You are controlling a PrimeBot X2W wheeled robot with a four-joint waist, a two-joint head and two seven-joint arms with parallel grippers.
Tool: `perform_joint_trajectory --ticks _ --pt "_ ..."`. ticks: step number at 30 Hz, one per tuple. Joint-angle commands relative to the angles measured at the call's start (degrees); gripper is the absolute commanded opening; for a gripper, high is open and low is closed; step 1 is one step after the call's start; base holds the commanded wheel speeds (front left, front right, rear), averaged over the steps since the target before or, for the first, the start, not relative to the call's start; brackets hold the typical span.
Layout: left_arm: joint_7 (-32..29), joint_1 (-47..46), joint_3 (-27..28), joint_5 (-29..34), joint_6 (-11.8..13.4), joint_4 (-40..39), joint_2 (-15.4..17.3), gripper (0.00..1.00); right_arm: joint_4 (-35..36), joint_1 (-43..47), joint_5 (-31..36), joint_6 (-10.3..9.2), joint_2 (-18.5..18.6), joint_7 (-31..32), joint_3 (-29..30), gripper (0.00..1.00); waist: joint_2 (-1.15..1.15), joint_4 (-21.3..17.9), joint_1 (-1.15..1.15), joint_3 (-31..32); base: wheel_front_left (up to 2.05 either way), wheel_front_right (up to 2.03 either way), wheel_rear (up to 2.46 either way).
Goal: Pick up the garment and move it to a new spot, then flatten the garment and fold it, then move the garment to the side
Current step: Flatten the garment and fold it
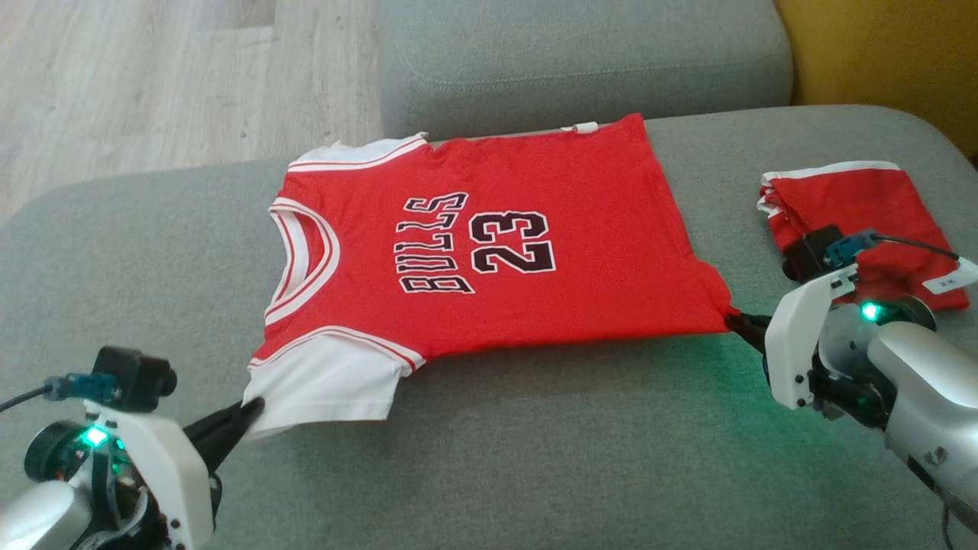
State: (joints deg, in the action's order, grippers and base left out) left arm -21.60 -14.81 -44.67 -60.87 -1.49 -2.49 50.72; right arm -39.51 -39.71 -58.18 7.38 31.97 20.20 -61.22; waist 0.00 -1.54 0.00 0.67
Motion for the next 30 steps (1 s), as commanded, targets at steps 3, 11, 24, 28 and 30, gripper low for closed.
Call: perform_joint_trajectory --ticks 3,11,24,28,30 --pt "-0.6 -5.4 3.1 1.9 0.5 -0.5 2.3 0.00 0.8 -2.5 -0.7 0.11 1.6 -0.6 -0.2 0.00 0.00 0.2 0.00 -1.7 0.00 0.00 0.00" --pt "-3.6 -12.6 2.4 5.6 -0.6 4.1 0.7 0.00 -0.8 -6.6 -0.7 0.11 0.1 -0.8 -0.8 0.00 0.00 0.4 0.00 -5.8 0.00 0.00 0.00" --pt "-9.0 -30.8 -0.9 13.8 -4.7 16.4 -4.0 0.00 -7.5 -15.6 -0.4 0.11 -3.8 -1.7 -1.0 0.00 0.00 0.7 0.00 -13.6 0.00 0.00 0.00" --pt "-9.4 -35.8 -2.7 15.9 -5.5 20.5 -5.9 0.00 -9.5 -17.4 -0.4 0.11 -5.1 -2.3 -1.3 0.00 0.00 0.4 0.00 -15.3 0.00 0.00 0.00" --pt "-9.5 -37.8 -3.8 16.7 -5.7 22.3 -6.7 0.00 -10.2 -18.2 -0.4 0.11 -5.6 -2.6 -1.6 0.00 0.00 0.2 0.00 -16.1 0.00 0.00 0.00"
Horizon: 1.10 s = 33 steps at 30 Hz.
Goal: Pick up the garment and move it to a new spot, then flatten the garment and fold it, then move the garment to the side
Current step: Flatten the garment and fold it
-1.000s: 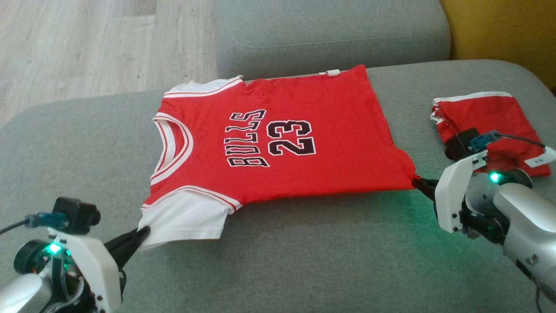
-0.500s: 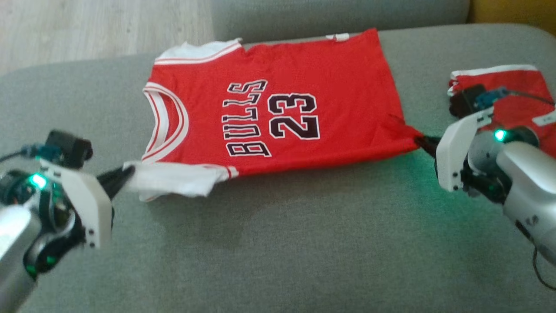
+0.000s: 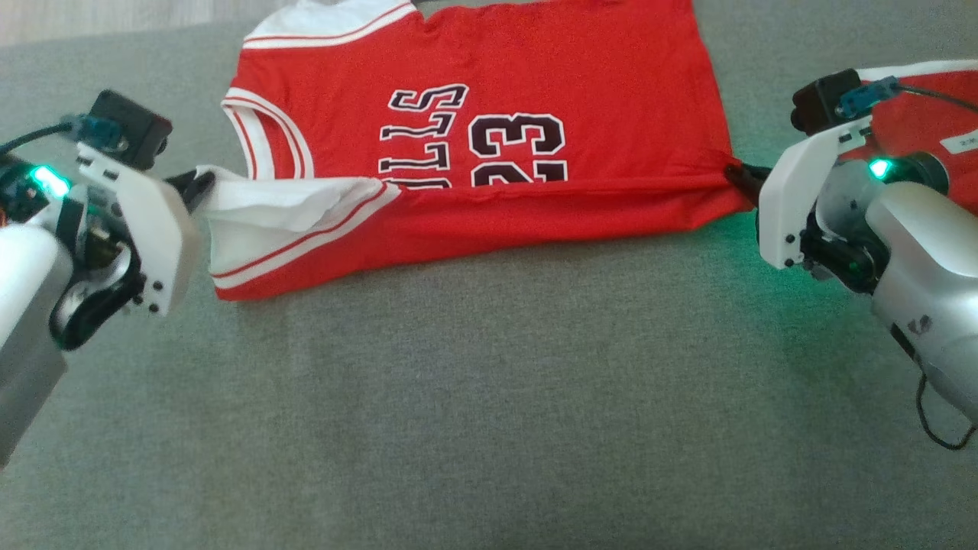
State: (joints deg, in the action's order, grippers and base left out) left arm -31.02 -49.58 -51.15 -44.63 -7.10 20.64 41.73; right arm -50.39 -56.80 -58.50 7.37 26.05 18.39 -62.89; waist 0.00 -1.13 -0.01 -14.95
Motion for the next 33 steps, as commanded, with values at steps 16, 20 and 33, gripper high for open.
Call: perform_joint_trajectory --ticks 16,20,33 --pt "12.6 -12.8 -1.0 6.0 1.8 14.3 -5.7 1.00 -4.8 -5.7 -0.9 0.12 -3.1 -9.5 -0.2 1.00 0.00 -1.2 0.01 -2.9 0.00 0.00 0.00" --pt "27.0 -13.0 2.8 6.9 7.1 17.5 -8.8 1.00 -6.0 -5.9 -1.3 0.12 -3.9 -21.4 2.7 1.00 0.00 -0.7 0.01 -1.4 0.00 0.00 0.00" --pt "46.0 0.2 14.9 3.2 12.3 10.7 -16.1 1.00 4.9 3.5 11.6 0.12 -3.9 -33.4 27.9 1.00 0.00 0.9 0.01 5.2 0.00 0.00 0.00"
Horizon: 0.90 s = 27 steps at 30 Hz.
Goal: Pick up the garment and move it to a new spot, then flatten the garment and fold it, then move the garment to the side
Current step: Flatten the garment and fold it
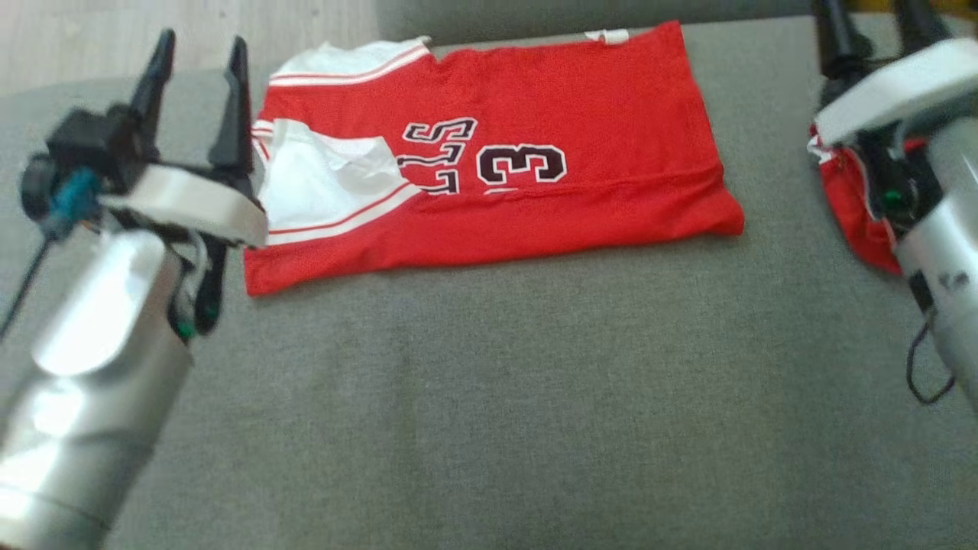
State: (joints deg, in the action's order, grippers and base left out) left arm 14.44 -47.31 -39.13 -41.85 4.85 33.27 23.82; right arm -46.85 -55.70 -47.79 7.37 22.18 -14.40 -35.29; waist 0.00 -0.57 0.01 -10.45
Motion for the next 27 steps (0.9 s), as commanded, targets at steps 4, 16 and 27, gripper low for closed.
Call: perform_joint_trajectory --ticks 4,16,27 --pt "0.5 6.7 9.9 4.1 2.2 -10.1 -1.0 1.00 10.4 13.7 13.2 0.12 -4.3 -0.6 15.0 1.00 0.00 0.4 -0.01 2.0 0.00 0.00 0.00" --pt "0.5 29.1 24.4 13.9 0.3 -15.6 -12.0 1.00 22.4 36.6 33.2 0.12 -18.6 -0.6 32.1 1.00 0.00 -0.7 -0.01 5.4 0.00 0.00 0.00" --pt "0.6 28.2 30.8 20.5 -4.2 -5.7 -16.4 1.00 25.1 37.6 31.4 0.12 -19.3 -0.6 31.3 1.00 0.00 -1.2 -0.01 2.6 0.00 0.00 0.00"
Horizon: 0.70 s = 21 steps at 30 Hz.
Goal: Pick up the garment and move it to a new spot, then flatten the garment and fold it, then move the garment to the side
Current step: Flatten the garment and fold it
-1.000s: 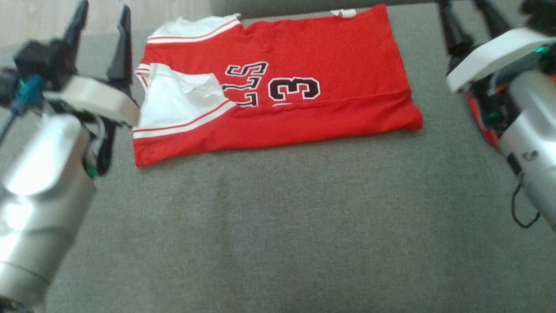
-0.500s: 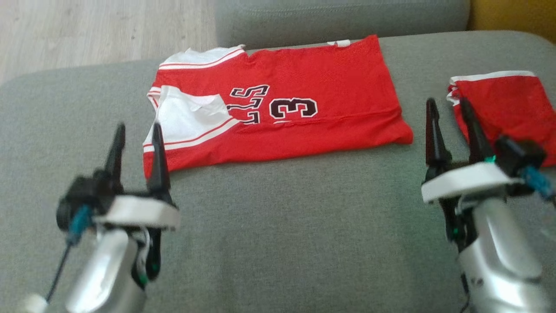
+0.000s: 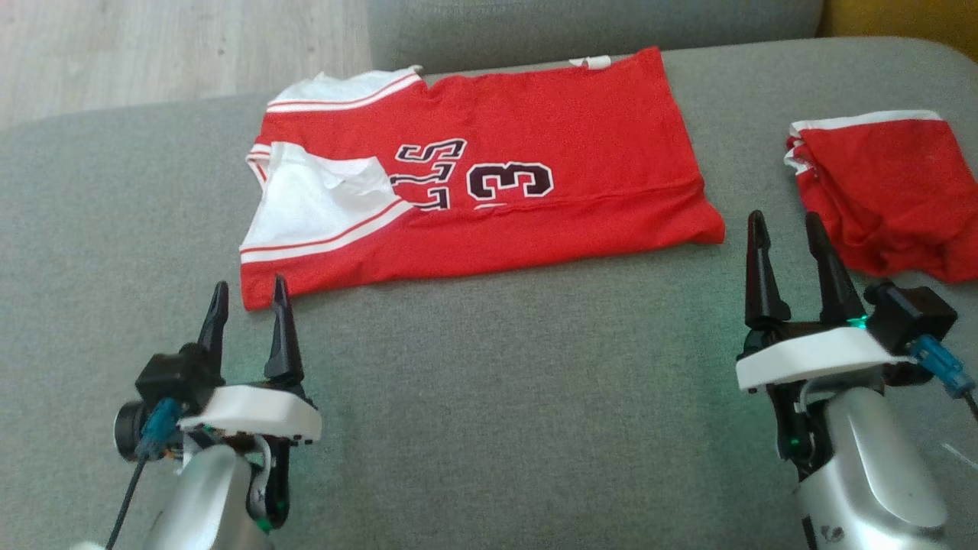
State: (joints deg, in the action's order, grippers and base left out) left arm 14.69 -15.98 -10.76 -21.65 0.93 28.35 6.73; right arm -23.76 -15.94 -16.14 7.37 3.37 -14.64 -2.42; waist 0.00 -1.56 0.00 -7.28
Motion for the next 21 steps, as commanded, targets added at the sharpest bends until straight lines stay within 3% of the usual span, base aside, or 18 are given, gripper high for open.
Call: perform_joint_trajectory --ticks 1,10,21 --pt "0.1 -4.2 2.5 0.2 -0.2 1.6 0.8 1.00 2.1 -2.4 -0.2 0.12 -0.5 -0.4 -1.8 1.00 0.00 -0.3 0.00 -1.0 0.00 0.00 0.00" --pt "-3.1 -12.9 3.9 -0.6 1.1 15.5 2.7 1.00 3.1 -3.9 -1.1 0.12 -0.5 -0.4 -3.6 1.00 0.00 -1.9 0.00 -4.9 0.00 0.00 0.00" --pt "-9.2 -21.0 2.8 -1.0 -0.4 29.0 5.0 1.00 4.5 -5.4 -2.3 0.12 -0.5 -0.4 -5.0 1.00 0.00 -3.8 0.00 -8.7 0.00 0.00 0.00"
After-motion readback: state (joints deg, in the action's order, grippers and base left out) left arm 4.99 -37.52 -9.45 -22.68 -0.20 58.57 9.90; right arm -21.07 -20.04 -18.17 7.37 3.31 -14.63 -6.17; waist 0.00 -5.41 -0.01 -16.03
